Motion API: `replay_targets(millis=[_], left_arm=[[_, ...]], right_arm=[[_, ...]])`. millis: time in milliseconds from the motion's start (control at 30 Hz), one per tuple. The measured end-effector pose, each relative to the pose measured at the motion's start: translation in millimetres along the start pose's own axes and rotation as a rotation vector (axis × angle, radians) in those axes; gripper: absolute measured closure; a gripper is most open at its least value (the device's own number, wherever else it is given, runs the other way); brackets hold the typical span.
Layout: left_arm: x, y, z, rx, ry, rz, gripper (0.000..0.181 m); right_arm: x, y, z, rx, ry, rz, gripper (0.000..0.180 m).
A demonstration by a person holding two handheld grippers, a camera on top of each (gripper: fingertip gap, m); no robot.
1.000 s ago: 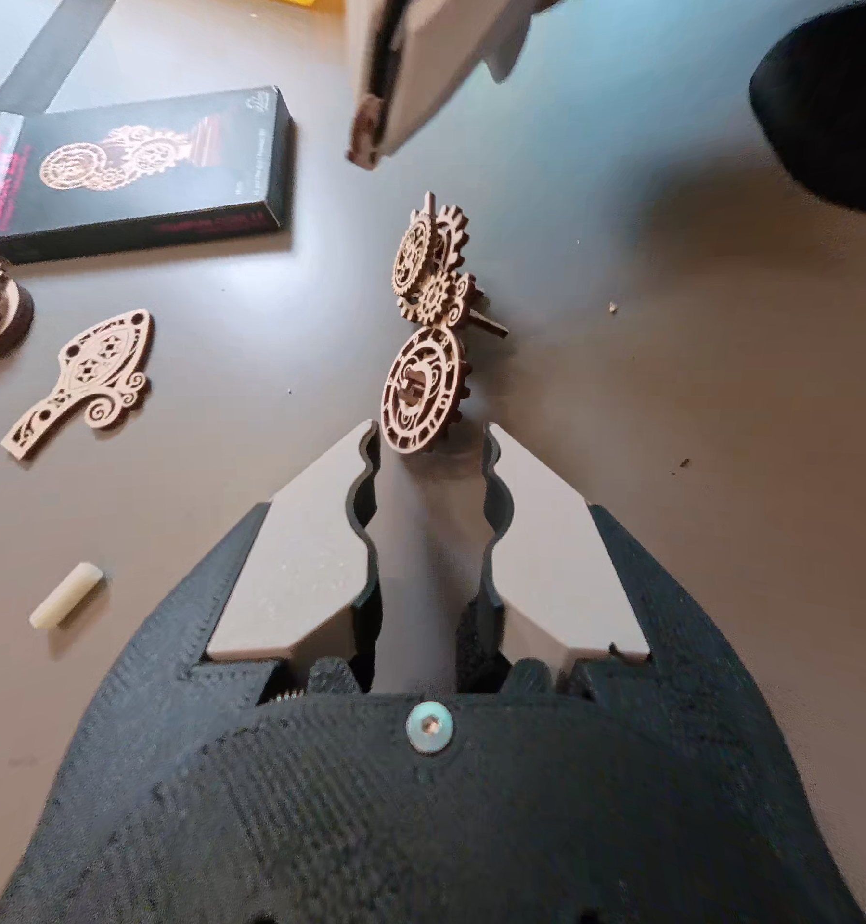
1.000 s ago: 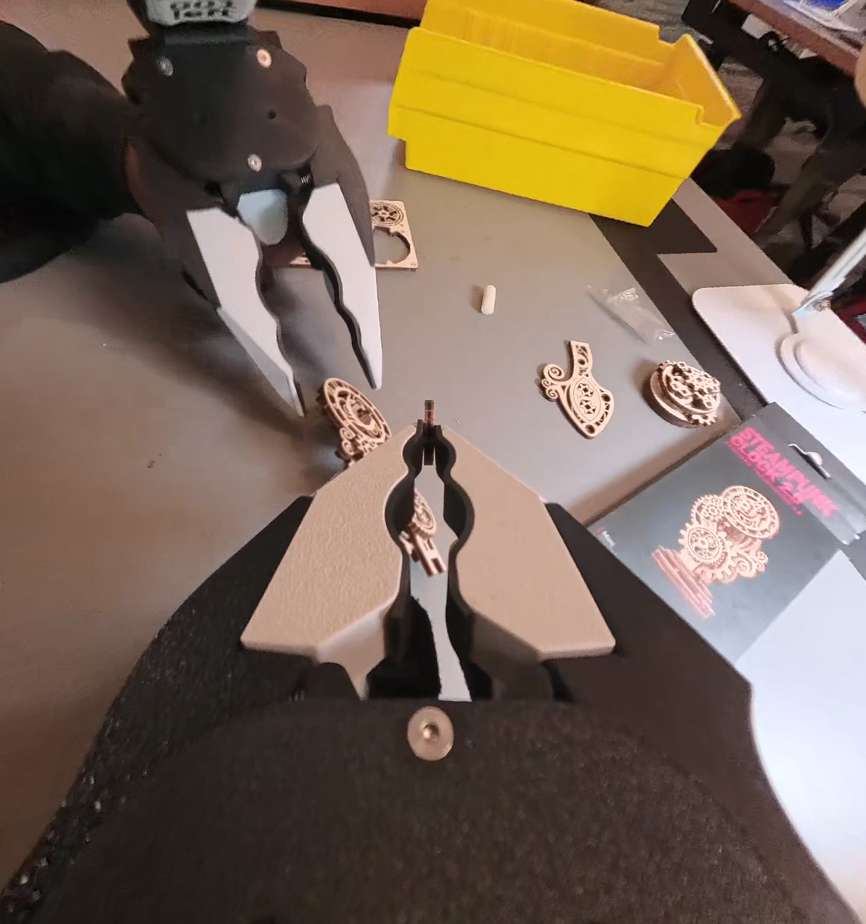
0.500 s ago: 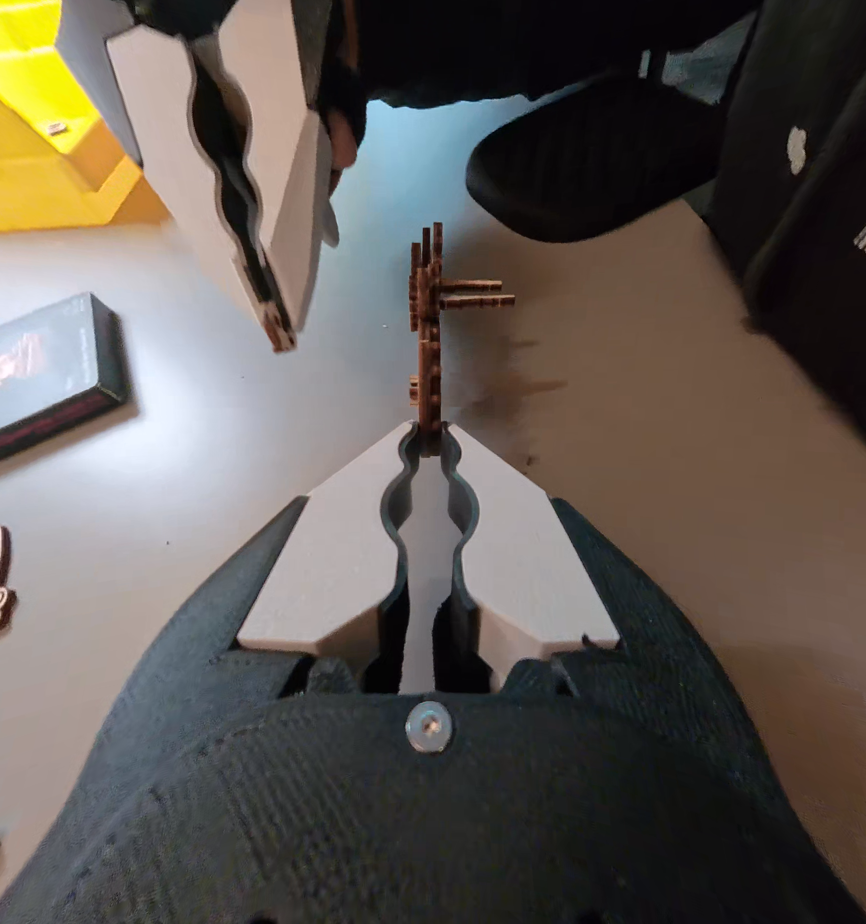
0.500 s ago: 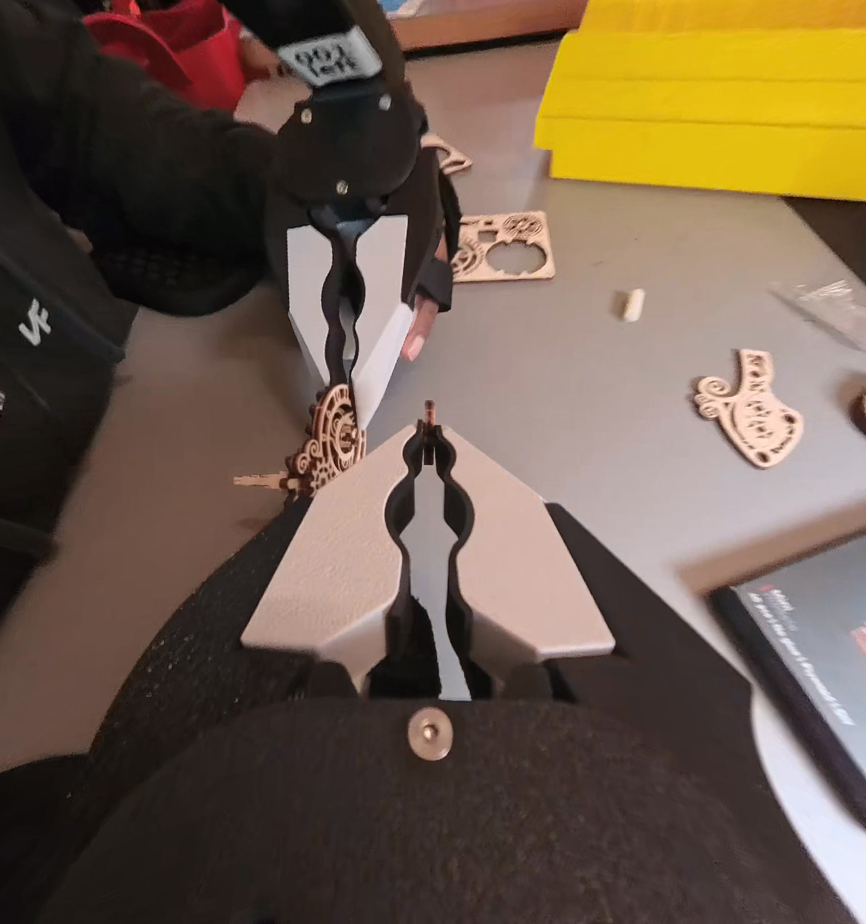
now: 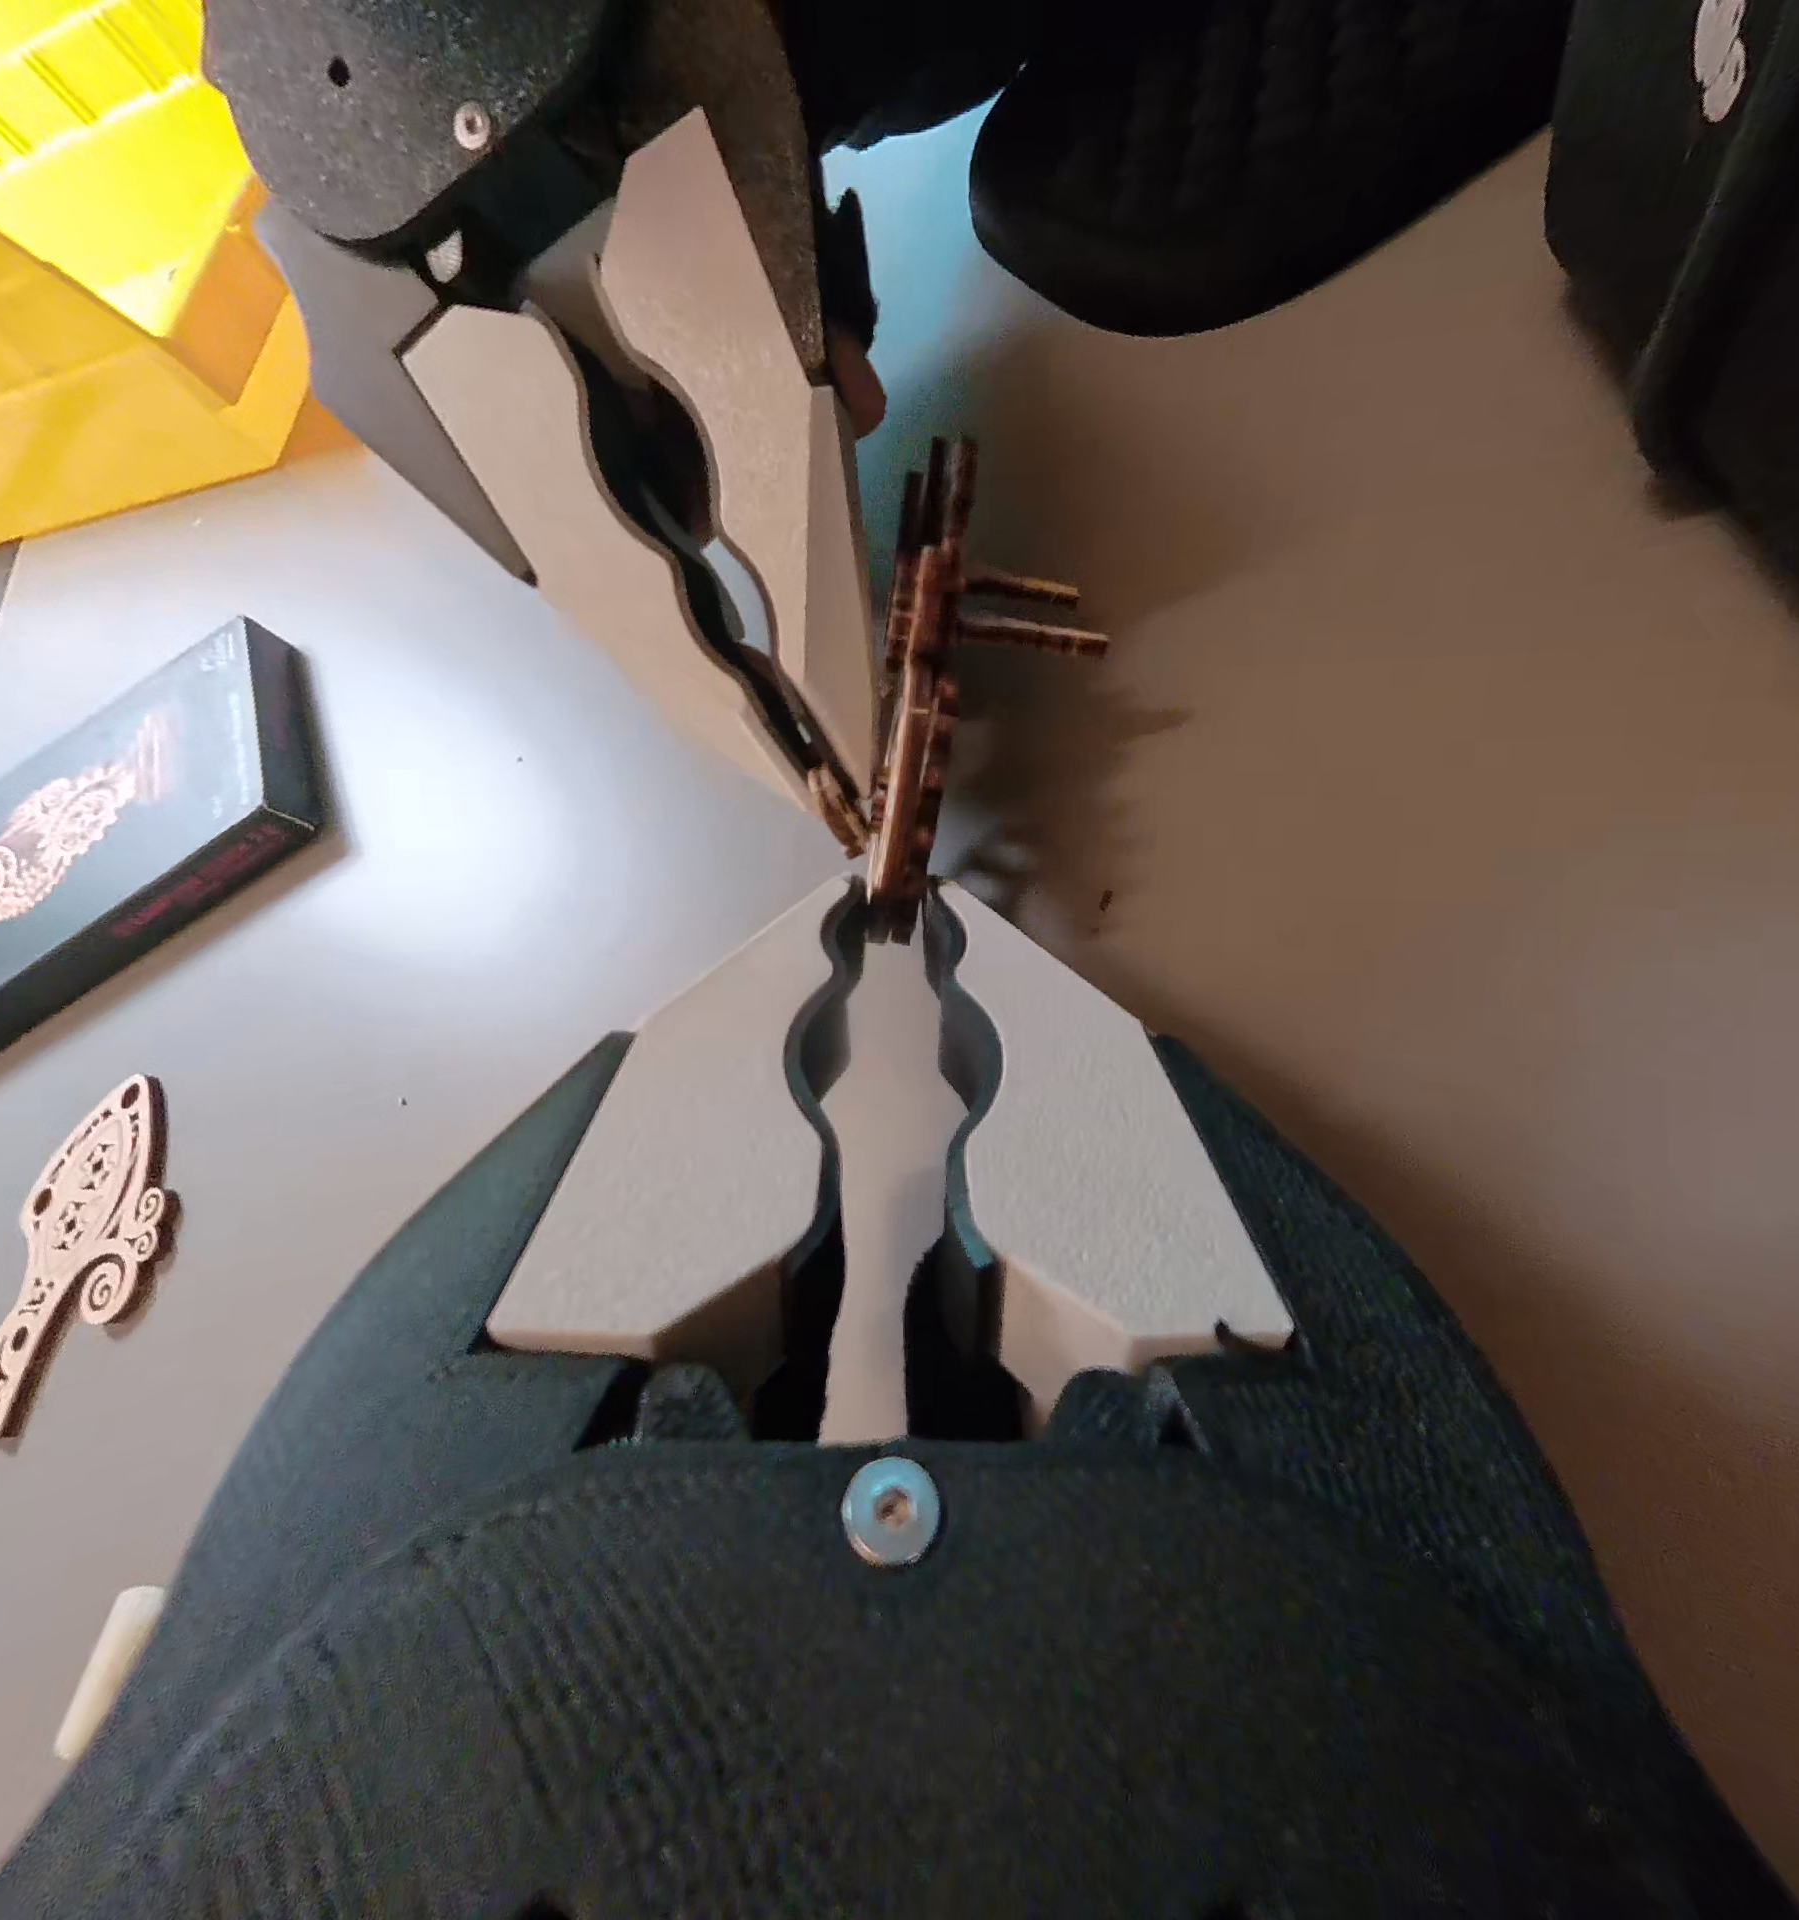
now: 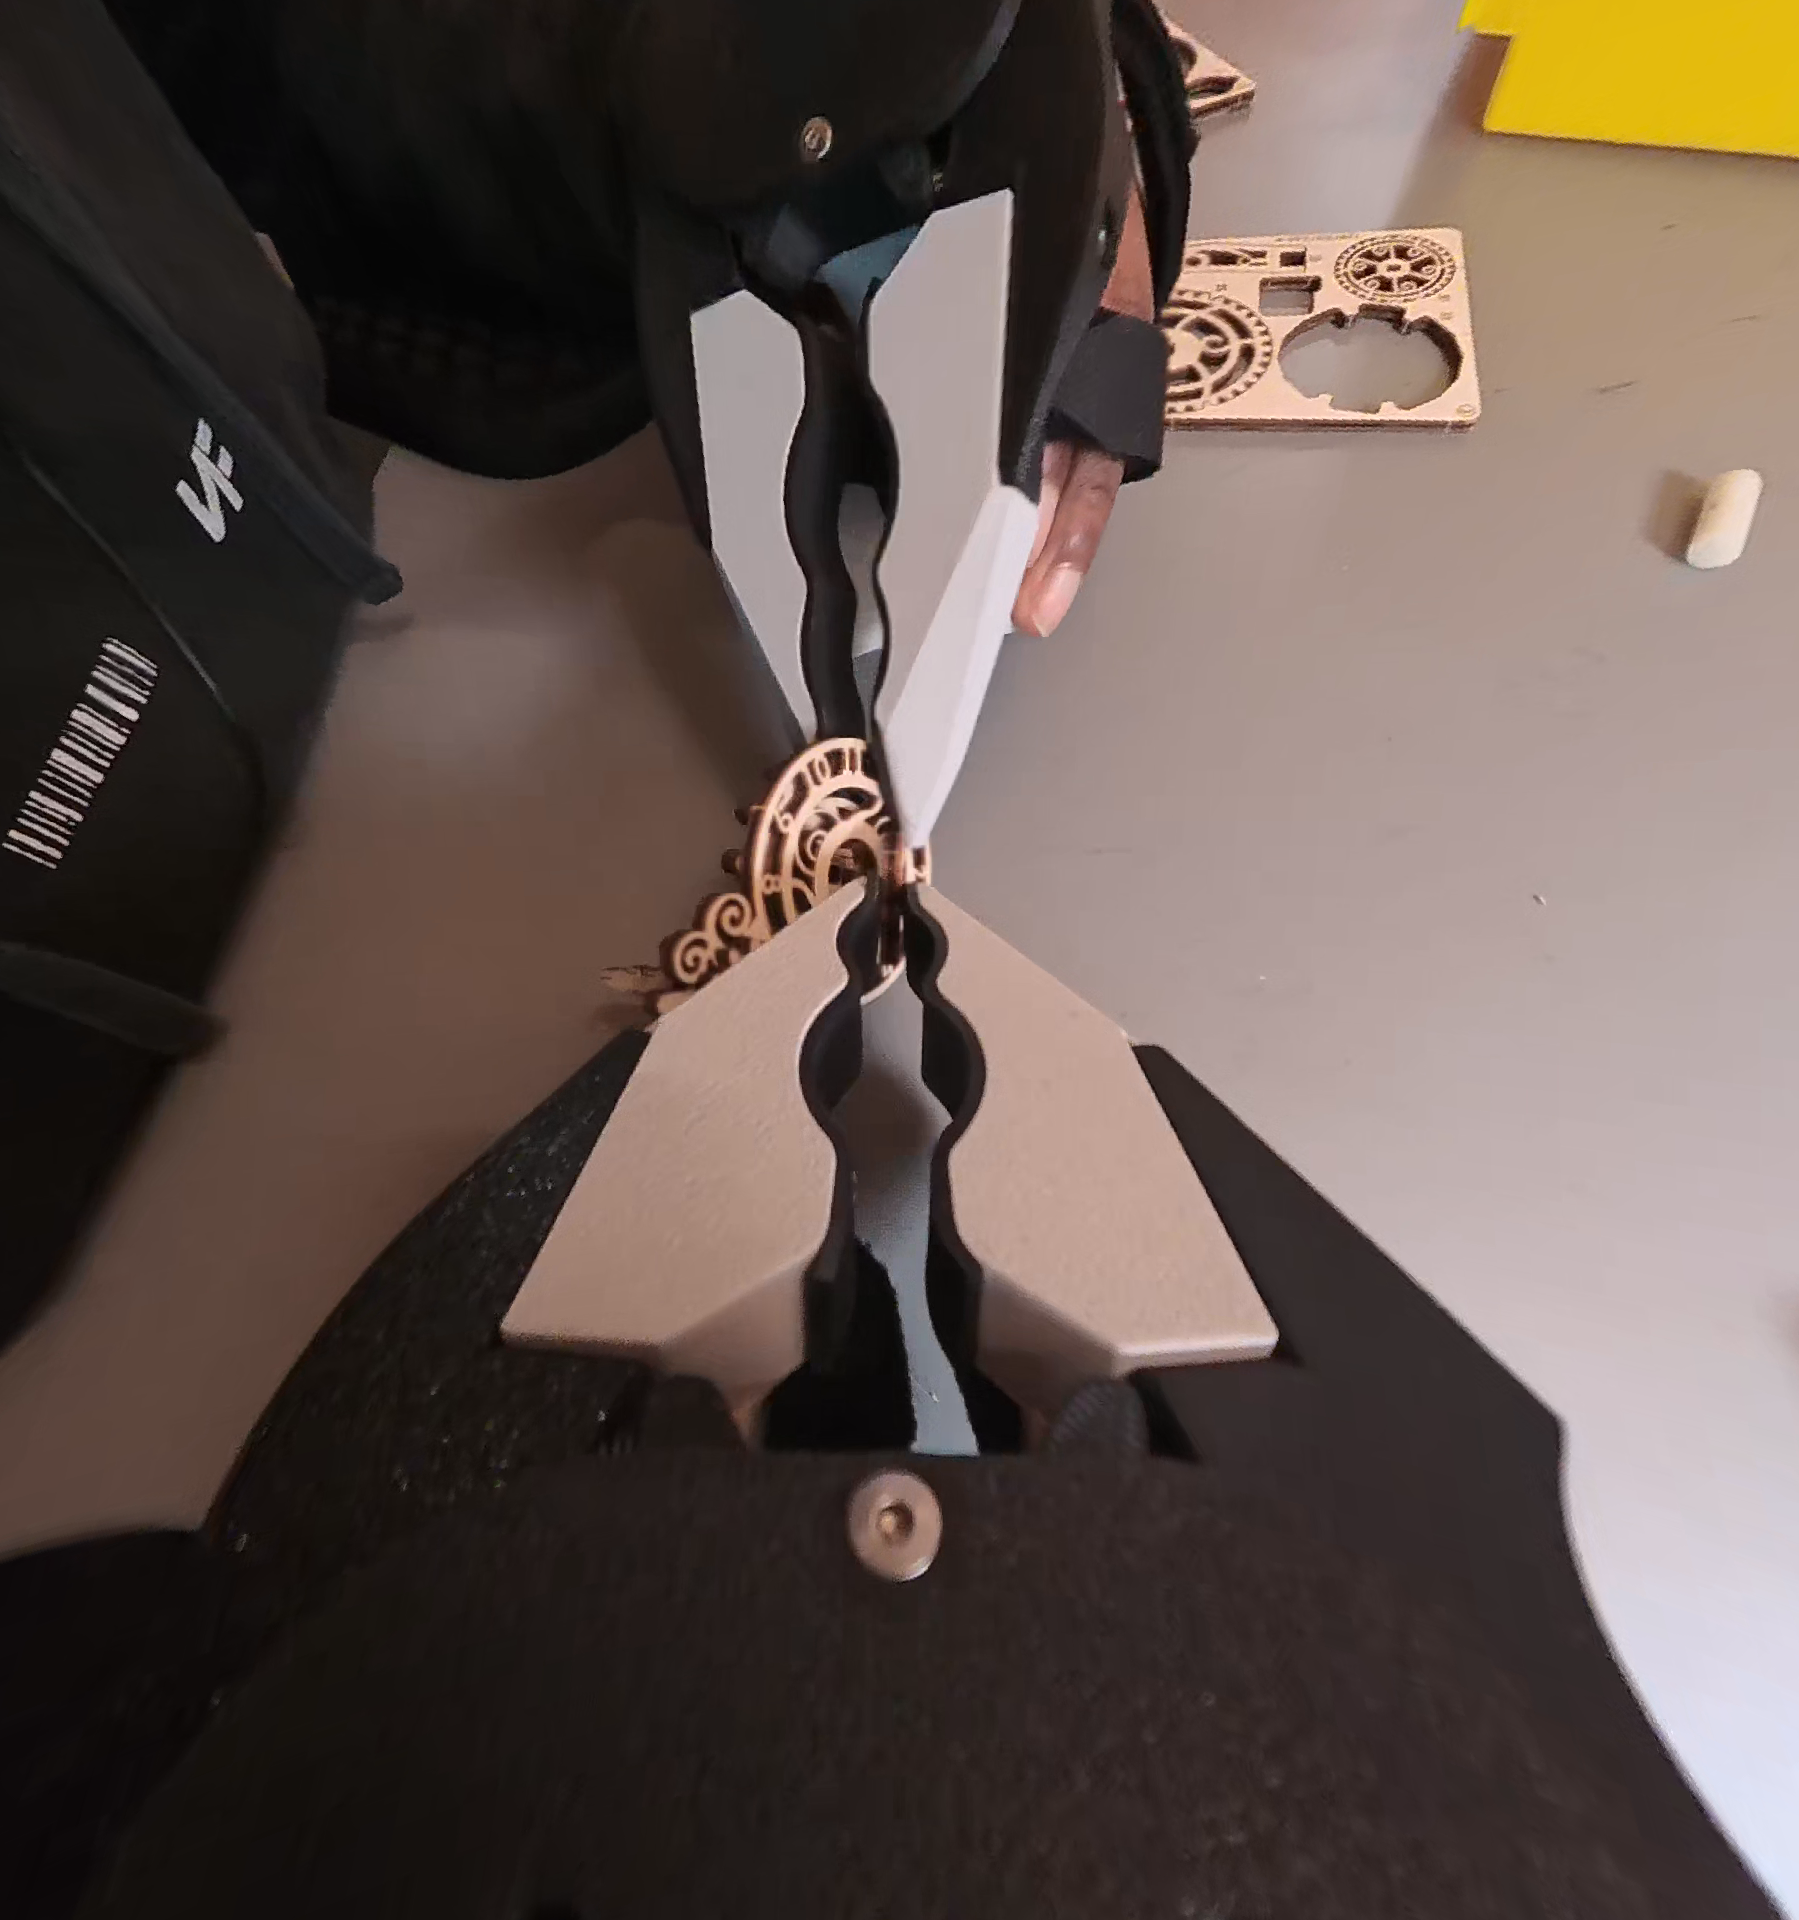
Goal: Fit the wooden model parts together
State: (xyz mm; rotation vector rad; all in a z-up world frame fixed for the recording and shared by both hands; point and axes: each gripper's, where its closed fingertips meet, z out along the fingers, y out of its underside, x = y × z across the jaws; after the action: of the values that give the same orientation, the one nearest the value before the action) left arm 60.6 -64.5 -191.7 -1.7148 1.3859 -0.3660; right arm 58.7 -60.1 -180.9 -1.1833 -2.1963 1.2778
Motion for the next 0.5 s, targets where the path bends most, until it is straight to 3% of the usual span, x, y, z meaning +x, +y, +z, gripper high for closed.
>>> replay_targets(millis=[333, 500], left_arm=[[3.6, -3.7, 3.9, 0.049, 0.056, -0.109, 0.155], [5.9, -3.9, 5.9, 0.039, 0.066, -0.115, 0.163]], right_arm=[[-3.2, 4.9, 2.0, 0.001, -0.028, 0.015, 0.179], [-1.2, 7.0, 1.7, -0.005, -0.016, 0.018, 0.178]])
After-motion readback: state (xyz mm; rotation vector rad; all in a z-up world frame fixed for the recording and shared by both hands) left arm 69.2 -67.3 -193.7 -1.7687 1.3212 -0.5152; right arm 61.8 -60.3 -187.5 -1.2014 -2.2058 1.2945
